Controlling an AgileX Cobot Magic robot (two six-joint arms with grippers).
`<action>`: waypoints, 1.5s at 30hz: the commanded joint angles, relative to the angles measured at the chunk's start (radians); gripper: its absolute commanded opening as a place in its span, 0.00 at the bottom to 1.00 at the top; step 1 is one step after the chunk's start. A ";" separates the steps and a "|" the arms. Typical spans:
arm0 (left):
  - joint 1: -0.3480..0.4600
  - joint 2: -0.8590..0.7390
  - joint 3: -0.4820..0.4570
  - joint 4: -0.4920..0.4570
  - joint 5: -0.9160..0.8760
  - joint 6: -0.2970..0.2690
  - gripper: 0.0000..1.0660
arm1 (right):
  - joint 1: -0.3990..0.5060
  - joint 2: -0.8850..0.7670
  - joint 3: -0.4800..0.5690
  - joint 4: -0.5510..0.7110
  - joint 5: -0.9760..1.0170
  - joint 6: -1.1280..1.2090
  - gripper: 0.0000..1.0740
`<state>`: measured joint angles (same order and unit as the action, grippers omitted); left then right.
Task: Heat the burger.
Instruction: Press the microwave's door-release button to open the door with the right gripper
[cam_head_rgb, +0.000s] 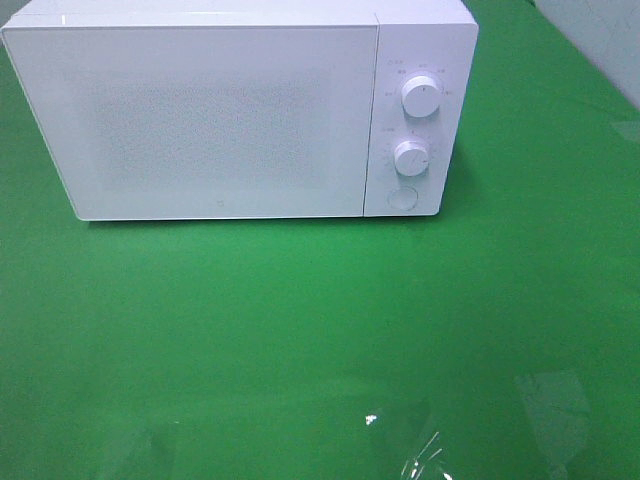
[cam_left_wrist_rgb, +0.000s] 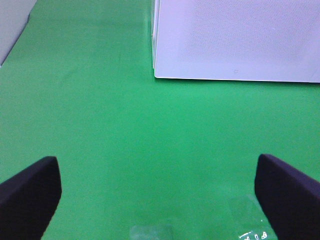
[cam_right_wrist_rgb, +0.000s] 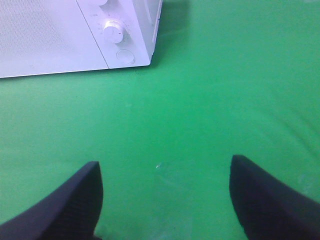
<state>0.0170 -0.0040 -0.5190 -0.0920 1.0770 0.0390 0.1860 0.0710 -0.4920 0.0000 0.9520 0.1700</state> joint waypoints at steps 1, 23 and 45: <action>0.002 -0.017 0.003 -0.008 -0.009 -0.004 0.91 | -0.009 -0.068 0.003 0.000 0.006 0.006 0.64; 0.002 -0.017 0.003 -0.009 -0.009 -0.004 0.91 | -0.009 -0.101 -0.021 0.000 -0.096 0.014 0.64; 0.002 -0.017 0.003 -0.009 -0.009 -0.004 0.91 | -0.009 0.338 0.192 0.000 -0.841 0.011 0.64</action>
<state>0.0170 -0.0040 -0.5190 -0.0920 1.0770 0.0390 0.1800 0.3490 -0.3110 0.0000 0.1920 0.1840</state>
